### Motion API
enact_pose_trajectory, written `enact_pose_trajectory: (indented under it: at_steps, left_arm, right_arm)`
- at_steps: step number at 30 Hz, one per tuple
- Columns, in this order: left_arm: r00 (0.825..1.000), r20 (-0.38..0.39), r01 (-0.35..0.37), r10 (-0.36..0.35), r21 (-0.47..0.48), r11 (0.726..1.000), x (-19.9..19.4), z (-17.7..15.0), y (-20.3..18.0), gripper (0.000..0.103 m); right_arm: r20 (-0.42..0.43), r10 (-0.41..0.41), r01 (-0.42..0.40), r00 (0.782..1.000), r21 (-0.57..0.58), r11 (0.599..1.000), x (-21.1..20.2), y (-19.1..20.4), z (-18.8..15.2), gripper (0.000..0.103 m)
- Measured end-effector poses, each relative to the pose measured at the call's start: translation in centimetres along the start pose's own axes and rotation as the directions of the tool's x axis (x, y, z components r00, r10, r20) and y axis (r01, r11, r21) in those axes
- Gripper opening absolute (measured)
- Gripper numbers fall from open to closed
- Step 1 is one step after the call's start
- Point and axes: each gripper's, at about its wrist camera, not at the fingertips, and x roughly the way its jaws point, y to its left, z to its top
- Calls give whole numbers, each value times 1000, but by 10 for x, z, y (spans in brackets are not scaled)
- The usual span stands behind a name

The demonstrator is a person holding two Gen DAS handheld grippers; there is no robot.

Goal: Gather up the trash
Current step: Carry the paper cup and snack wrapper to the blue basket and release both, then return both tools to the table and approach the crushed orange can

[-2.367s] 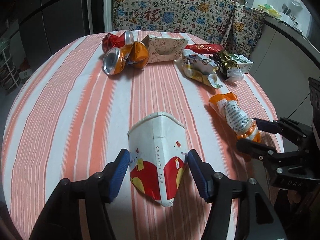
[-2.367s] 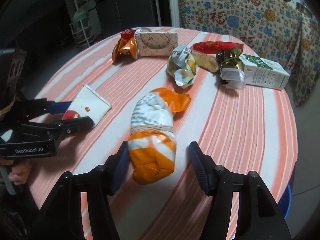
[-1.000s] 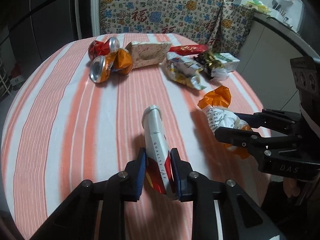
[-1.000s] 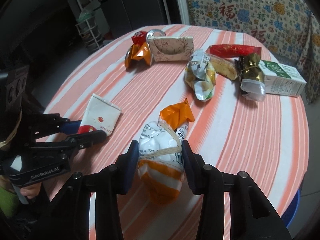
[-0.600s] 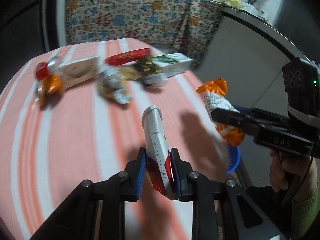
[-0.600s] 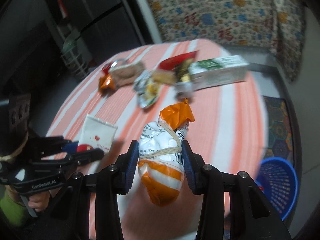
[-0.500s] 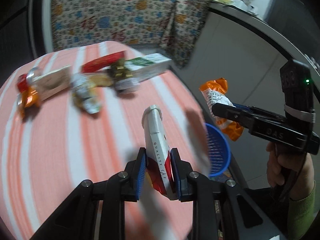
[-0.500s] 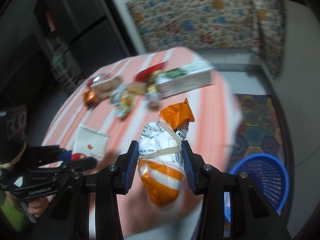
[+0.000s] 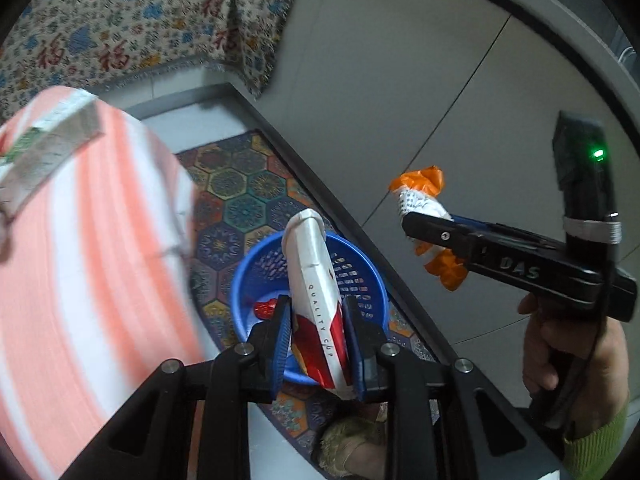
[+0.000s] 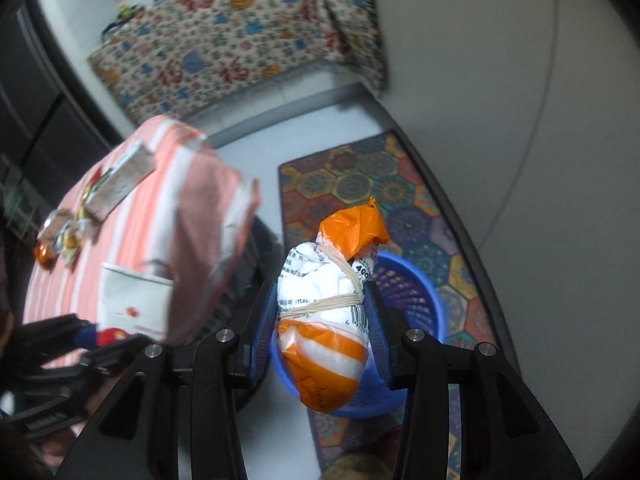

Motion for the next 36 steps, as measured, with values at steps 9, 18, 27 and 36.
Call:
enact_pose_trajectory:
  at_steps: [9, 18, 27, 36]
  left_arm:
    - [998, -63, 13, -13, 5, 1000, 53, 4, -7, 29]
    - [999, -54, -3, 5, 37, 999, 73, 2, -12, 66]
    - [994, 102, -37, 28, 88, 995, -8, -16, -7, 66]
    - [966, 171, -201, 194, 27, 979, -97, -70, 64, 69]
  right_arm:
    - [-17, -3, 4, 1000, 59, 998, 8, -19, 3, 45]
    - [33, -21, 17, 999, 108, 994, 0, -26, 6, 72]
    - [120, -71, 63, 990, 74, 995, -15, -8, 15, 84]
    - [172, -23, 42, 985, -108, 993, -12, 68, 10, 87]
